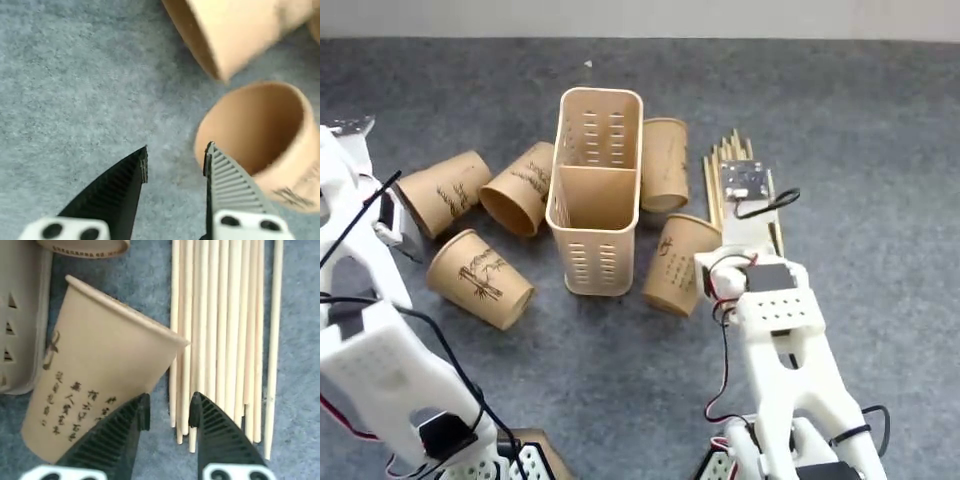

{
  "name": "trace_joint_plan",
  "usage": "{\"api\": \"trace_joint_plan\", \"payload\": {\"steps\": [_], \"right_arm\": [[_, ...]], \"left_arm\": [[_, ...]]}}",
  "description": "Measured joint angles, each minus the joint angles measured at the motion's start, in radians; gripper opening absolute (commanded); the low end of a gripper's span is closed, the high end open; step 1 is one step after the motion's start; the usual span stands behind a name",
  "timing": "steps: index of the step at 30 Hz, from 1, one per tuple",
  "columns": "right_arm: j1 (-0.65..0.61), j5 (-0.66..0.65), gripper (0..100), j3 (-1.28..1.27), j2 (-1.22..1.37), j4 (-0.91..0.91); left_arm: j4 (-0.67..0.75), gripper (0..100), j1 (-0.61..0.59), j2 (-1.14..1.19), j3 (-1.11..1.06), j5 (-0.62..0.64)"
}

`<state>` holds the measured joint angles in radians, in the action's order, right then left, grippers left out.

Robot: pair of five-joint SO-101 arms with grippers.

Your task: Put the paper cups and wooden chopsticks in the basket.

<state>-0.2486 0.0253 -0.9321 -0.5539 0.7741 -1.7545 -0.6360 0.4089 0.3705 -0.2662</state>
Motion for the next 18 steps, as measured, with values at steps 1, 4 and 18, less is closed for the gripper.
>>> {"api": "trace_joint_plan", "payload": {"steps": [1,4,18], "right_arm": [[-0.008,0.0,14.2,-0.012,0.0,-0.014],[-0.028,0.0,14.2,-0.025,0.0,-0.031],[-0.032,0.0,14.2,-0.032,0.0,-0.032]], "left_arm": [[0.0,21,0.012,-0.038,-0.025,-0.009],[0.0,21,0.055,-0.175,-0.112,-0.026],[0.169,21,0.25,-0.408,-0.393,-0.072]]}}
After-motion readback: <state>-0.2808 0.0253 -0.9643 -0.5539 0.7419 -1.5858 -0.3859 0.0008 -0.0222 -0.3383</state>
